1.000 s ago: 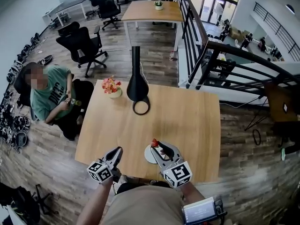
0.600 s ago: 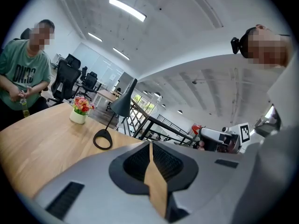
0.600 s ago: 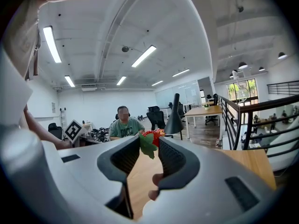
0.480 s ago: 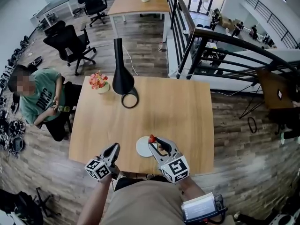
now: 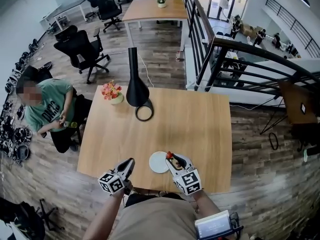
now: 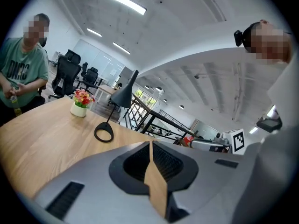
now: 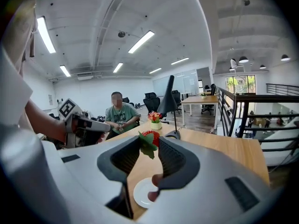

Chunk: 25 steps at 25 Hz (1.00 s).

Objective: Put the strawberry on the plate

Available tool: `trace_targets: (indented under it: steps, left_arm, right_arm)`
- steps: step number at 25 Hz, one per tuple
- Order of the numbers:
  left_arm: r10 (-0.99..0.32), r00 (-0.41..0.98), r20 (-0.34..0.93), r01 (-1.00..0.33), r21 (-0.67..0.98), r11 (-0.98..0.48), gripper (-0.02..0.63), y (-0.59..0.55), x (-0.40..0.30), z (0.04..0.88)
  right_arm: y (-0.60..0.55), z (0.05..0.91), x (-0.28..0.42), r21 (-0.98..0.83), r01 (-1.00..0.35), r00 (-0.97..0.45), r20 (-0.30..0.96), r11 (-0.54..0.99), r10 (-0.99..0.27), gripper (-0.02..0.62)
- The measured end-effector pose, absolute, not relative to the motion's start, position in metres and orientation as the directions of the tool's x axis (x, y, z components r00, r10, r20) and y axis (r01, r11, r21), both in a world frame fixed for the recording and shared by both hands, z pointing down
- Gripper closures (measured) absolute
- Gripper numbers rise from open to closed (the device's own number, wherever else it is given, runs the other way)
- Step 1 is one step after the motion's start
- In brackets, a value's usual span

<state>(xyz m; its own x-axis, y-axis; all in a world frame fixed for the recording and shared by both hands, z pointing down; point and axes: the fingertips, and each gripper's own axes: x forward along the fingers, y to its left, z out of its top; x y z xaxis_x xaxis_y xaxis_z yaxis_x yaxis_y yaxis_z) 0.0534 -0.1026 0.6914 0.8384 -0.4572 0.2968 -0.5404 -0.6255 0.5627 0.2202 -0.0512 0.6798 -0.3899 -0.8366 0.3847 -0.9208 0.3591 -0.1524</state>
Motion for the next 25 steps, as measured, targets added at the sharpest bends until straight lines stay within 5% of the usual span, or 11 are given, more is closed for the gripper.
trace_targets:
  steps: [25]
  left_arm:
    - [-0.441,0.767,0.466,-0.642,0.562,-0.522,0.6,-0.112,0.032,0.762]
  right_arm:
    - [-0.051,0.936,0.17,-0.166,-0.84,-0.412,0.815,0.517,-0.407,0.462]
